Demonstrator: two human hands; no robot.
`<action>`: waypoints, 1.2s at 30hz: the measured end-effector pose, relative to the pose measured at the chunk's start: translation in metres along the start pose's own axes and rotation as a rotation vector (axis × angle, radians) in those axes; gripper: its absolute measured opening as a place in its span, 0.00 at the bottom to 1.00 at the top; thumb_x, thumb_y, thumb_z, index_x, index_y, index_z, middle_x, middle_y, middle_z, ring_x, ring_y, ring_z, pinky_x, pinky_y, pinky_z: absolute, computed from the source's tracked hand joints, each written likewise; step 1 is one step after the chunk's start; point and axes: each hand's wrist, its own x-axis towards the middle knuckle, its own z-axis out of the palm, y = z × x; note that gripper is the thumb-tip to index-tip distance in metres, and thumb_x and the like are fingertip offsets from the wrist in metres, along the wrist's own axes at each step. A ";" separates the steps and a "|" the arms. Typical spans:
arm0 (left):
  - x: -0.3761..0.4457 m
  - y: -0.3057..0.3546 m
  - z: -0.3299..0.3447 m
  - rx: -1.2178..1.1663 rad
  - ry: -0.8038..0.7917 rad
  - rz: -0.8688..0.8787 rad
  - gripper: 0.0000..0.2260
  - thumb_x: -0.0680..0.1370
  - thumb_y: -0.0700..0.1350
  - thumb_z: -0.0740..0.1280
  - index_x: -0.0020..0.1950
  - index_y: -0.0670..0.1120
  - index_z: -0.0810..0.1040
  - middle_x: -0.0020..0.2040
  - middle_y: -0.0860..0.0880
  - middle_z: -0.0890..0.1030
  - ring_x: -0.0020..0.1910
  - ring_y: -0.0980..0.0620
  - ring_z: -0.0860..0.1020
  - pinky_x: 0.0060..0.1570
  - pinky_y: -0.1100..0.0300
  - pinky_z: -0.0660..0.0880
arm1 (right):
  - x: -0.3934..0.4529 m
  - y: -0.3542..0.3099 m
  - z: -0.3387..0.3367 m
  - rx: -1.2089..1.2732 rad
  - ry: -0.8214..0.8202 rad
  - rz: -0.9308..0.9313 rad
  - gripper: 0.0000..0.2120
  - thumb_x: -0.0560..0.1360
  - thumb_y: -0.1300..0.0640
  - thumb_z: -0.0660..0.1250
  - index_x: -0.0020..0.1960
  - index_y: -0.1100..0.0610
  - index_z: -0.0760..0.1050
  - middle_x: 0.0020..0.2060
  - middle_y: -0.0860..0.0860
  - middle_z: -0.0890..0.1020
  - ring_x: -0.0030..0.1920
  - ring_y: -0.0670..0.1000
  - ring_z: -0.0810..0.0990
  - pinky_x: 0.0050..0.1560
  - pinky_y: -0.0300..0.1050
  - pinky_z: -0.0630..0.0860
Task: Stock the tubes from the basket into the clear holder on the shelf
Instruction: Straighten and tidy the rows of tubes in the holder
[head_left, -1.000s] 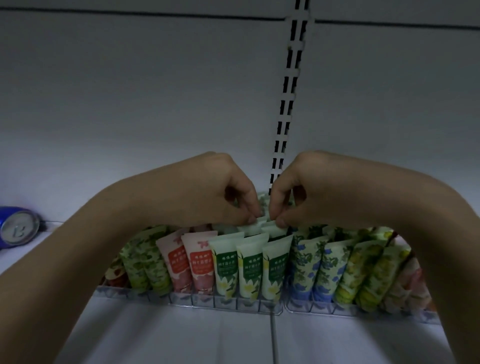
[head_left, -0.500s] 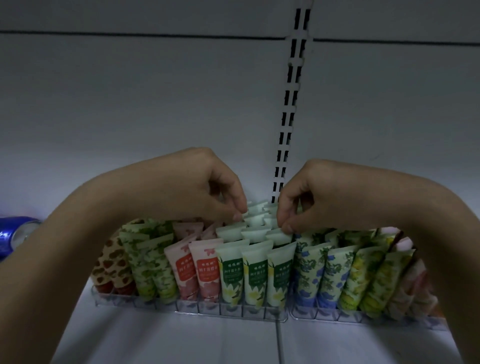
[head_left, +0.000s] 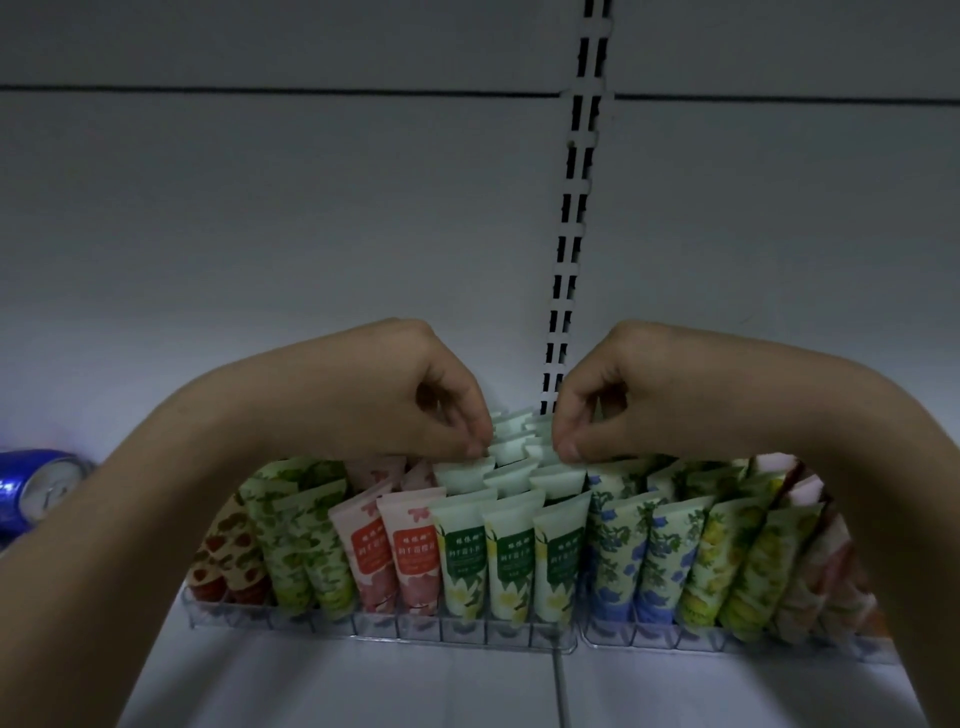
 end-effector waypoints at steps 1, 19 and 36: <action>0.001 -0.001 0.000 0.001 0.047 0.006 0.03 0.73 0.50 0.73 0.44 0.58 0.85 0.33 0.66 0.80 0.30 0.68 0.77 0.30 0.78 0.68 | 0.000 0.002 -0.002 -0.001 0.033 -0.002 0.03 0.73 0.48 0.71 0.41 0.43 0.83 0.33 0.35 0.82 0.30 0.36 0.77 0.28 0.26 0.69; 0.025 -0.009 0.028 0.135 0.138 0.114 0.03 0.73 0.50 0.73 0.46 0.56 0.85 0.41 0.66 0.76 0.41 0.68 0.74 0.39 0.73 0.68 | 0.013 0.009 0.011 -0.023 0.081 -0.003 0.03 0.72 0.54 0.74 0.42 0.46 0.83 0.36 0.33 0.80 0.32 0.32 0.76 0.29 0.24 0.67; 0.012 -0.010 0.009 0.076 0.080 -0.007 0.07 0.72 0.49 0.74 0.46 0.61 0.82 0.38 0.69 0.81 0.38 0.70 0.77 0.36 0.79 0.68 | 0.011 0.007 0.009 0.009 0.052 0.017 0.05 0.73 0.54 0.74 0.40 0.44 0.82 0.34 0.32 0.79 0.31 0.32 0.76 0.27 0.23 0.66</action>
